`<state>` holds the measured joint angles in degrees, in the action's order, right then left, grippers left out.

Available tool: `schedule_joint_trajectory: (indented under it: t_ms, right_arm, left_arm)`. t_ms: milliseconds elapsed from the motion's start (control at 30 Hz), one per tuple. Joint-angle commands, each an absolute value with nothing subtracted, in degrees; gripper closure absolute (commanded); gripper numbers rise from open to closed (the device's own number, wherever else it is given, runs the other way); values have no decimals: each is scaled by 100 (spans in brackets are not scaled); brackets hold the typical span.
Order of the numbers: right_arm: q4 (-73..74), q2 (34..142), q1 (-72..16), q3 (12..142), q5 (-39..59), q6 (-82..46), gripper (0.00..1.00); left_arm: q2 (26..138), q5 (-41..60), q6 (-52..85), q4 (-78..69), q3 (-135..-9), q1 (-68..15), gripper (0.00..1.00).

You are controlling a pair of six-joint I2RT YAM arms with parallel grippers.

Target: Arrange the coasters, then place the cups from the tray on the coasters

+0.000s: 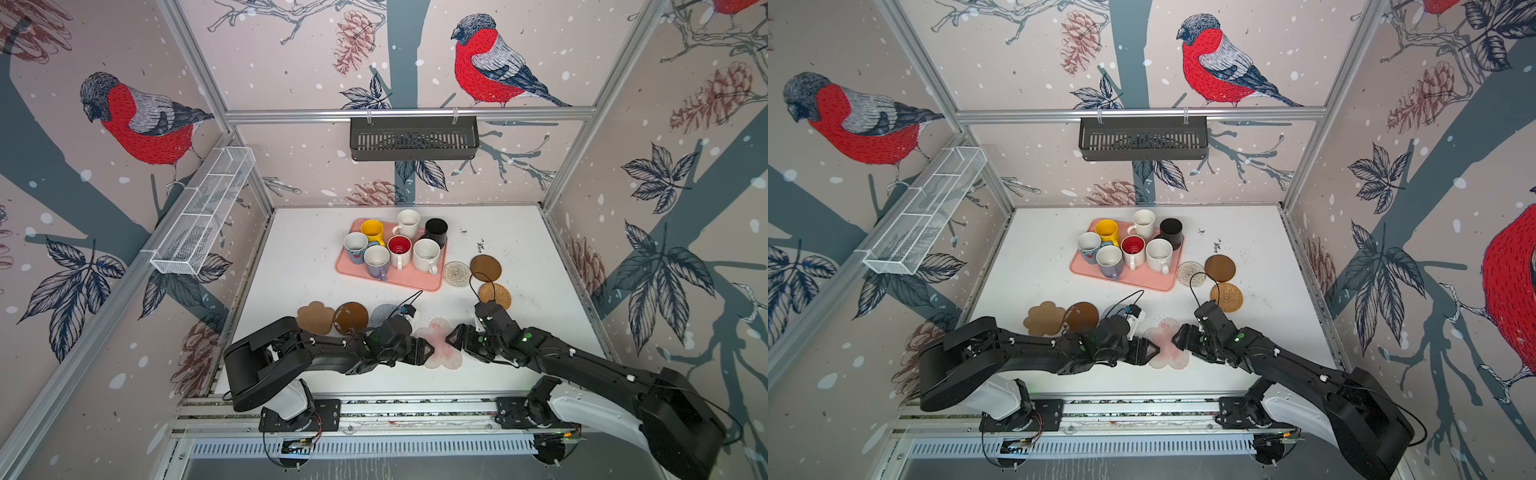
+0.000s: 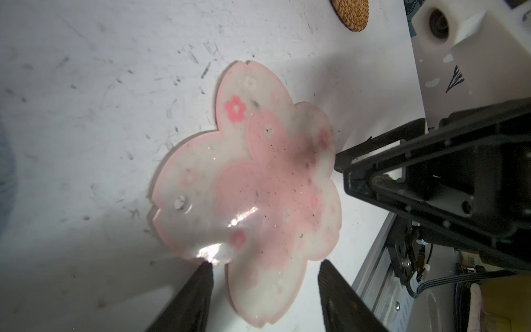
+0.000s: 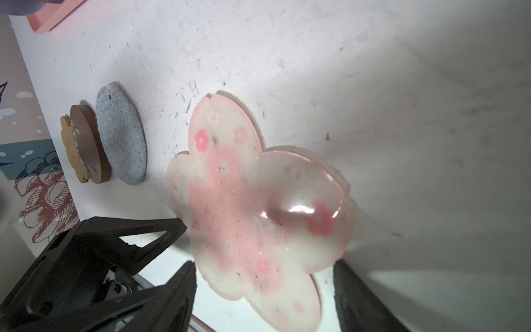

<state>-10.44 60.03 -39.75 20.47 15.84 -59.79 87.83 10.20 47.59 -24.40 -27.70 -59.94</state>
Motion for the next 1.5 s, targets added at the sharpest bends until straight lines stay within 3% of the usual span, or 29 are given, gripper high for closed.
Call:
schedule_joint_trajectory:
  t_ms: [0,900,1467]
  right_arm:
    - [-850,6121,-3896,2092,1681,-5810,25]
    - [-273,7056,-3503,2570,2021,-5345,26]
    - [-19,7154,-3401,2566,2162,-5350,26]
  left_arm:
    - [8837,951,4764,-2573,-2777,-5885,40]
    - [9257,1310,4504,-2506,-3312,-5188,40]
    - [7694,348,4268,-1050,-3375,-4979,26]
